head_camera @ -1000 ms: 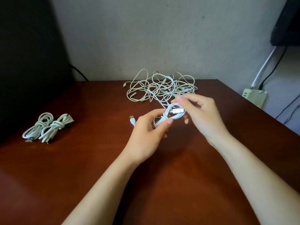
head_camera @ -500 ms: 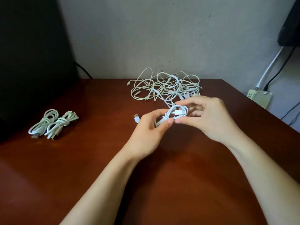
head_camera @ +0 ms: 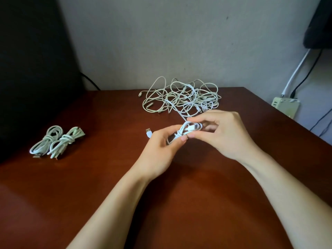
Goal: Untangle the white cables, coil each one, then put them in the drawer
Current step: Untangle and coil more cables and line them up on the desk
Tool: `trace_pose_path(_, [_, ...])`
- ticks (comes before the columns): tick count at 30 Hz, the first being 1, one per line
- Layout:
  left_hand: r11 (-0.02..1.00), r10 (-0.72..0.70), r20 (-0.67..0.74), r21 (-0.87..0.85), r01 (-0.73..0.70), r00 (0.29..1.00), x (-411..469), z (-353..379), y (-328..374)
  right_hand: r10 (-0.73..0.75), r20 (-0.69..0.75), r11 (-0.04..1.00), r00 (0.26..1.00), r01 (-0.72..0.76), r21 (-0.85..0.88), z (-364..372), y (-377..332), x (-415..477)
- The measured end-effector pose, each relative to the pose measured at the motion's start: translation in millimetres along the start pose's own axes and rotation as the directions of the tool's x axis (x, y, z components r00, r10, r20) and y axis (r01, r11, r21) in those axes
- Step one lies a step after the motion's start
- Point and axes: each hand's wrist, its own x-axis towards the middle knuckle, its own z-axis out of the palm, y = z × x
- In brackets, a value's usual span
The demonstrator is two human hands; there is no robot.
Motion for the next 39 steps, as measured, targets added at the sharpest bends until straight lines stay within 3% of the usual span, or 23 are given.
trace_pose_path(6, [0.998, 0.021, -0.018, 0.055, -0.02, 1.0, 1.0, 0.0, -2.7, -0.038, 0.027, 0.997, 0.999, 0.04, -0.067, 4.6, 2.7, 0.1])
trace_pose_path(13, [0.999, 0.012, -0.081, -0.038, -0.015, 0.997, -1.5, 1.8, 1.2, 0.036, 0.087, 0.997, 0.996, -0.042, 0.069, 12.4, 1.9, -2.3])
trace_pose_path(20, [0.997, 0.074, -0.141, 0.025, -0.071, 0.987, -2.0, 3.5, -1.5, 0.05, 0.103, 0.99, 0.993, -0.063, 0.124, 18.1, -0.5, -3.5])
trace_pose_path(28, [0.997, 0.082, -0.116, 0.004, -0.082, 0.99, -1.3, 9.9, 5.8, 0.08, -0.01, 0.983, 0.997, -0.078, 0.164, 18.2, 2.0, -0.4])
trace_pose_path(35, [0.993, -0.11, -0.128, -0.049, 0.105, 0.986, 2.0, 10.0, 6.9, 0.303, 0.025, 0.831, 0.953, -0.277, 0.482, 20.1, 4.4, 1.5])
trace_pose_path(39, [0.938, -0.269, -0.176, -0.272, 0.216, 0.947, 4.8, 4.9, 4.0, 0.382, 0.008, 0.77, 0.924, -0.322, 0.551, 19.4, 8.7, 0.5])
